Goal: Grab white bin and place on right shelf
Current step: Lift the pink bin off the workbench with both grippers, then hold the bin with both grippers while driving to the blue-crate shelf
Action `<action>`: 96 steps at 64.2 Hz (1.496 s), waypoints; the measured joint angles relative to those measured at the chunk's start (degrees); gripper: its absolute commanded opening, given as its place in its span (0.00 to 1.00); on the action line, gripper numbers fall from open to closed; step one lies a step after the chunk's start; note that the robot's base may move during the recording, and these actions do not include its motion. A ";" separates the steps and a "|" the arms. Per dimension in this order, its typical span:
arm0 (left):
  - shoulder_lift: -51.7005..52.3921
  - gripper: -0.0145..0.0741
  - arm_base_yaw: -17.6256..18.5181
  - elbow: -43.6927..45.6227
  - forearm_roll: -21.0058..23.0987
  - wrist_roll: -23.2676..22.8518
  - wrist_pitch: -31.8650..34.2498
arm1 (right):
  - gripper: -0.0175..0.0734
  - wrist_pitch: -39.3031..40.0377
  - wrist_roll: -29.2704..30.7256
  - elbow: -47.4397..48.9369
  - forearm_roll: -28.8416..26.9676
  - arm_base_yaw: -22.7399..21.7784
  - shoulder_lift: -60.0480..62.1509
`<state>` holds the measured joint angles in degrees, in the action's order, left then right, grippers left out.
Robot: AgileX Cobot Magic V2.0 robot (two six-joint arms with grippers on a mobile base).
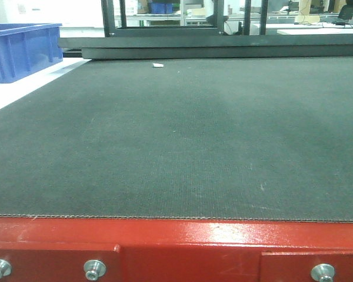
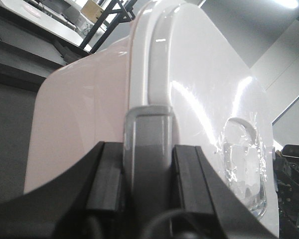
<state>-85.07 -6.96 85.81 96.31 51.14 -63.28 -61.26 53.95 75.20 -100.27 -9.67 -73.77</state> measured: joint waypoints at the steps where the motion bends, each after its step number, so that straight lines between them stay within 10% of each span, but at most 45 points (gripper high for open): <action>1: 0.00 0.07 0.00 0.00 0.00 0.00 0.00 | 0.45 0.00 0.00 0.00 0.00 0.00 0.00; 96: 0.00 0.07 0.11 0.00 -0.01 0.00 0.44 | 0.45 0.00 0.11 0.00 0.00 0.00 0.00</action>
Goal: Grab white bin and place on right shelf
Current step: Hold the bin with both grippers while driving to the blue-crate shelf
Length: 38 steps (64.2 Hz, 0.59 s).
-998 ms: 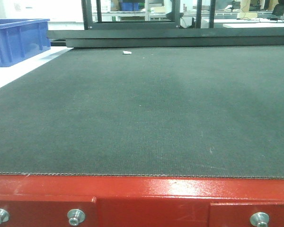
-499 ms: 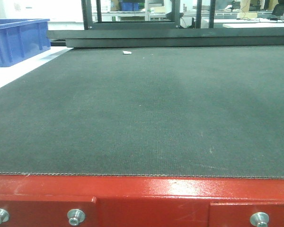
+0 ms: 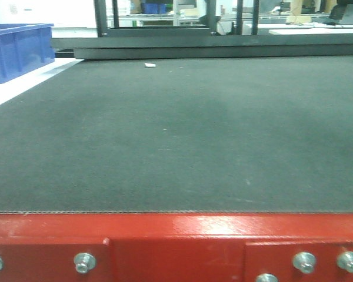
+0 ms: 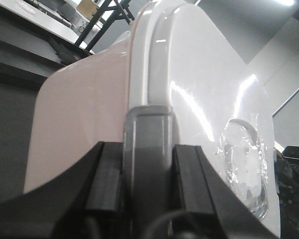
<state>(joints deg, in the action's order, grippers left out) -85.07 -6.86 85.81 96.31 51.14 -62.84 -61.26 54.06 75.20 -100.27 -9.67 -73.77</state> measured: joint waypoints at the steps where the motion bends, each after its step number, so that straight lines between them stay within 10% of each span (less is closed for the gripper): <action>1: 0.00 0.07 0.00 0.00 0.00 0.00 0.00 | 0.45 0.00 0.00 0.00 0.00 0.00 0.00; 38: 0.00 0.07 0.00 0.00 0.00 0.00 0.00 | 0.45 0.00 0.00 0.00 0.00 0.00 0.00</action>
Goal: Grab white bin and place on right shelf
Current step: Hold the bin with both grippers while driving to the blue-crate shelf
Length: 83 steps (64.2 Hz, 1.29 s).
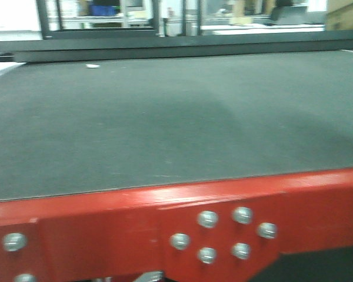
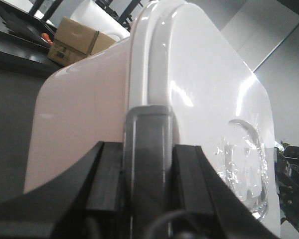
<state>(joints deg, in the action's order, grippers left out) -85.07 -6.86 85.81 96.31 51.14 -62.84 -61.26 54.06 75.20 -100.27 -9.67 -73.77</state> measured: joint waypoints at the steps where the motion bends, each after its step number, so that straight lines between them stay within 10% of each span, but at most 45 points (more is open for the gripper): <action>1: 0.00 0.07 0.00 0.00 0.00 0.00 0.00 | 0.45 0.00 0.00 0.00 0.00 0.00 0.00; 83: 0.00 0.07 0.68 0.00 0.04 0.00 0.51 | 0.45 0.36 0.00 0.00 0.00 0.00 0.00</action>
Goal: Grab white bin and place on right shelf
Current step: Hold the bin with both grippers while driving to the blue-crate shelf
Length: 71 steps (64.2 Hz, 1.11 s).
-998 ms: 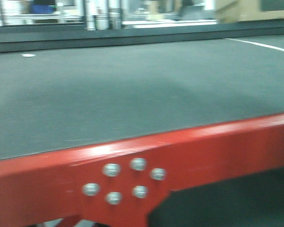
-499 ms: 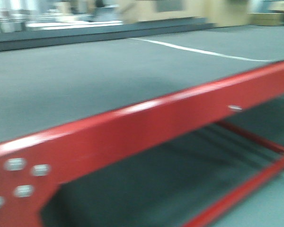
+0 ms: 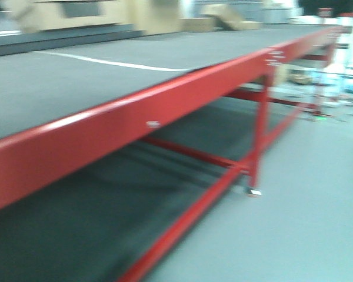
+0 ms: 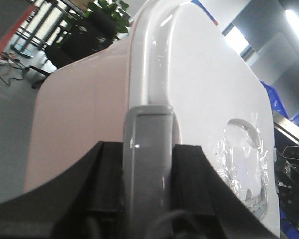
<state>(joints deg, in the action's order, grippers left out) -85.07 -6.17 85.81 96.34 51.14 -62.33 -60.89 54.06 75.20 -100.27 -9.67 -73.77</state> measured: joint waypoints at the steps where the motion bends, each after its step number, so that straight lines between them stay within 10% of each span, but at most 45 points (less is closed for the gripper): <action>1: 0.00 0.07 0.10 0.00 0.00 0.00 0.00 | 0.45 0.00 0.00 0.00 0.00 0.00 0.00; 71: 0.00 0.07 0.10 0.00 0.00 -0.10 0.14 | 0.45 0.03 0.10 0.00 -0.33 0.00 0.00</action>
<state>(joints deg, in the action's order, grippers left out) -85.07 -6.08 85.81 96.34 51.05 -62.19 -60.86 54.17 75.20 -100.59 -9.67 -73.77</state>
